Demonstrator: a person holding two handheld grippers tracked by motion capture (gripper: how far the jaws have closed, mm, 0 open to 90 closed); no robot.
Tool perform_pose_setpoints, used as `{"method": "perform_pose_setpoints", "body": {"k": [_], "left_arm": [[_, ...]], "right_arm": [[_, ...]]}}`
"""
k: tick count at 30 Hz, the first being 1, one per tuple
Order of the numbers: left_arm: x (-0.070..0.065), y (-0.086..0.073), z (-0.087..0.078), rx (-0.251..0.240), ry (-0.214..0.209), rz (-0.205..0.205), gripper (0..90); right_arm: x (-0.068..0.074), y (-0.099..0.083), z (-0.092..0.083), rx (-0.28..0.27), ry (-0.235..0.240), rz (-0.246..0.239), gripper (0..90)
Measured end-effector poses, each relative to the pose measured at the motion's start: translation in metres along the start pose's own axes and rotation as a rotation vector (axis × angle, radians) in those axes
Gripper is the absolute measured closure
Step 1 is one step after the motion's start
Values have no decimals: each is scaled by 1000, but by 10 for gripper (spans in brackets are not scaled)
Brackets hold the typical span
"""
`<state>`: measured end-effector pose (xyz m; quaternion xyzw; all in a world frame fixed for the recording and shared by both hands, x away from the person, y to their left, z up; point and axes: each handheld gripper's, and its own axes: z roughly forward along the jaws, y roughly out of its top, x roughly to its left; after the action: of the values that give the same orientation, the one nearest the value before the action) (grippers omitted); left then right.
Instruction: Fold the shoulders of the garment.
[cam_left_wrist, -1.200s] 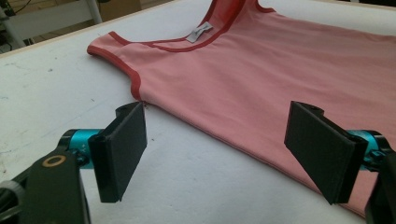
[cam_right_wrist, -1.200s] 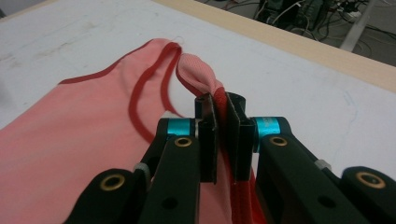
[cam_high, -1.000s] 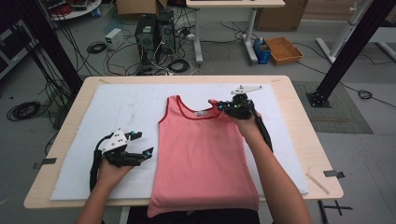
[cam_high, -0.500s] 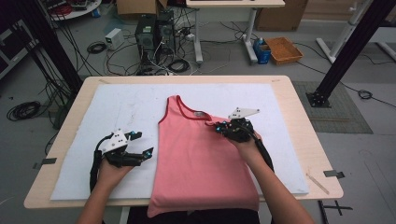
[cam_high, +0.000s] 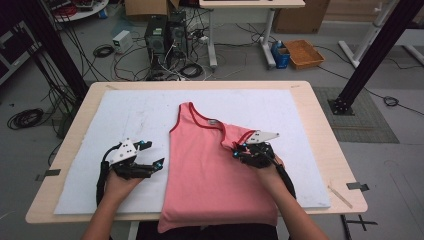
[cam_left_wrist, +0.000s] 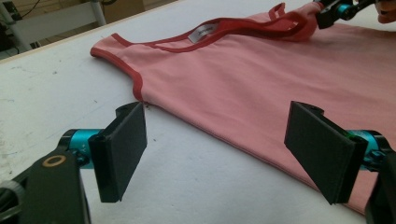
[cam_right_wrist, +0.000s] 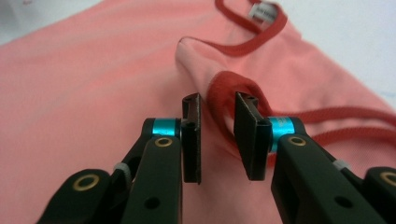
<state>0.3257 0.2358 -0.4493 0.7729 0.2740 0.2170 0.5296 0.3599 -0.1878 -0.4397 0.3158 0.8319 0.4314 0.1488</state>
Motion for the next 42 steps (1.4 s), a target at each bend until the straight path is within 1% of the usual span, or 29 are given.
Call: {"method": "perform_pose_setpoints", "body": {"k": [3,6,10,12,14,16,20,21,23,24,25,27,28,29,31,34,35,36,40,42], "left_arm": [[0,0,0,0,1,4,212],[0,0,0,0,1,4,212],[0,0,0,0,0,1,212],[0,0,0,2,1,4,212],[0,0,0,3,3,6,212],[-1,0,0,3,5,6,212],[0,0,0,3,3,2,212],[0,0,0,2,3,0,212],[0,0,0,1,2,0,212],[0,0,0,1,1,0,212],[0,0,0,1,1,0,212],[0,0,0,1,1,0,212],[0,0,0,1,0,0,212],[0,0,0,3,0,3,212],[0,0,0,2,0,0,212],[0,0,0,2,1,1,212],[0,0,0,3,1,2,212],[0,0,0,4,2,3,212],[0,0,0,3,2,-1,212],[0,0,0,3,3,0,212]], "right_arm": [[2,-4,-2,22,-3,-11,650],[4,-6,-9,19,7,-17,625],[7,-3,-19,-23,15,-22,602],[6,1,-20,-40,15,-31,586],[5,7,-17,-48,17,-40,582],[5,12,-11,-45,17,-53,574],[6,23,3,-12,23,-91,569],[6,25,6,-3,31,-95,570],[6,27,12,15,34,-112,603],[6,26,14,22,43,-110,650],[5,26,16,40,54,-107,673],[4,23,19,74,61,-107,764],[4,23,19,79,63,-111,783],[4,21,17,72,67,-114,828],[5,20,16,73,69,-110,833],[5,18,10,57,75,-106,840],[6,17,3,33,71,-106,840],[6,17,3,33,71,-106,840],[8,13,-12,-20,83,-90,840],[9,10,-19,-35,86,-83,840]]}}
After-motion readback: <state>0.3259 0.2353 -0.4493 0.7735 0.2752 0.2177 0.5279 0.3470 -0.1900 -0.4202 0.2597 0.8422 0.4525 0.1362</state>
